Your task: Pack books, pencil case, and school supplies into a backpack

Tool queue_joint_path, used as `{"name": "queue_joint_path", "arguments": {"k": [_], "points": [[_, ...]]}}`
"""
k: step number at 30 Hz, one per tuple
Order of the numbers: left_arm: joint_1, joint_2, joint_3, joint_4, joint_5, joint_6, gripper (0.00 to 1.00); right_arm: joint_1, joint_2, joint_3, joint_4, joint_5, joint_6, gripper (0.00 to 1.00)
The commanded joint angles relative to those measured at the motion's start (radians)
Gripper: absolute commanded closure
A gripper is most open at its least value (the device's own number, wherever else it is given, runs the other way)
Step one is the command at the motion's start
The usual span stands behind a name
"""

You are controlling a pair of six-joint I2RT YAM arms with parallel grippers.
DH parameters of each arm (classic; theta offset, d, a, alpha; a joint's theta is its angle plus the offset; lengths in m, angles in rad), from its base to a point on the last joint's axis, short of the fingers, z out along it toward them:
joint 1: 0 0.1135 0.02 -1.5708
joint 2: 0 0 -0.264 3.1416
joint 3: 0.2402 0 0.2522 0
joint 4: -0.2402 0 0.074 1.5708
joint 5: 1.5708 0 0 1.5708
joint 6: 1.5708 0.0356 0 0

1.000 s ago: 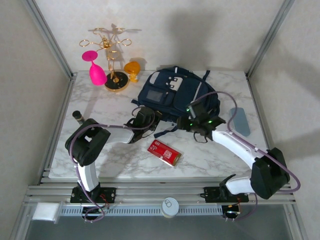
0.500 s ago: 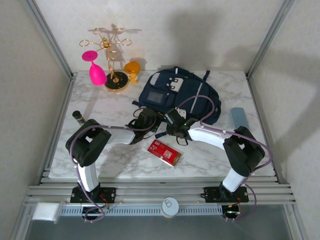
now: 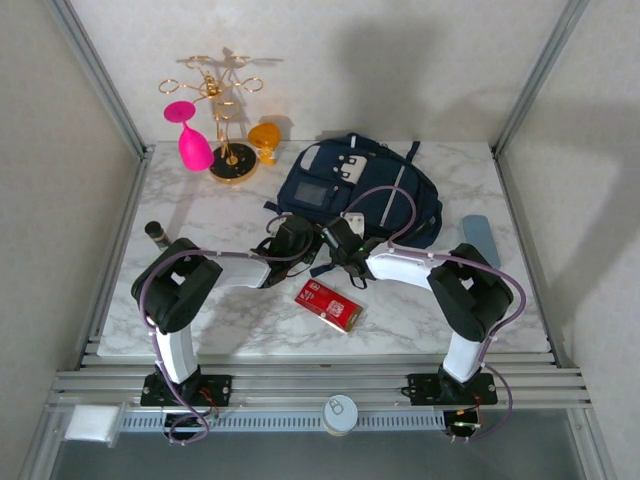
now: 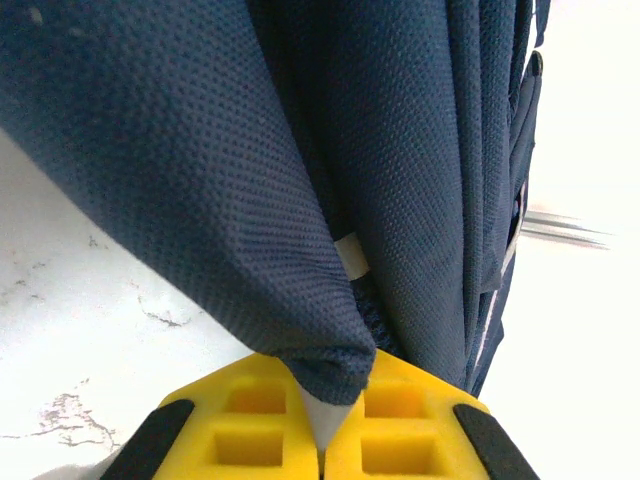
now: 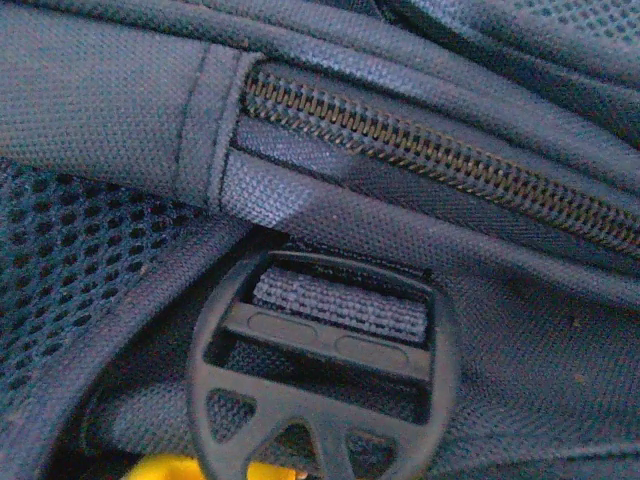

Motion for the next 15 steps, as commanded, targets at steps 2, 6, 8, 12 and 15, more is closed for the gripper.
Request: {"name": "queue_joint_path", "arguments": {"k": [2,6,8,12,15], "points": [[-0.029,-0.048,0.034,0.048,0.064,-0.01,1.0,0.002,0.027,0.017,0.073,0.09,-0.069,0.84],[-0.022,-0.04,0.036,0.052,0.07,-0.009,1.0,0.003,0.003,-0.004,0.073,0.08,-0.079,0.93],[-0.018,-0.04,0.03,0.06,0.072,-0.012,1.0,0.003,-0.018,-0.013,0.051,0.088,-0.082,0.97],[0.002,-0.055,0.018,0.043,0.062,0.005,1.0,0.003,-0.08,-0.056,0.008,0.047,-0.089,1.0],[0.047,-0.066,0.004,0.043,0.077,0.022,1.0,-0.001,-0.132,-0.101,-0.047,0.004,-0.082,1.0]]}}
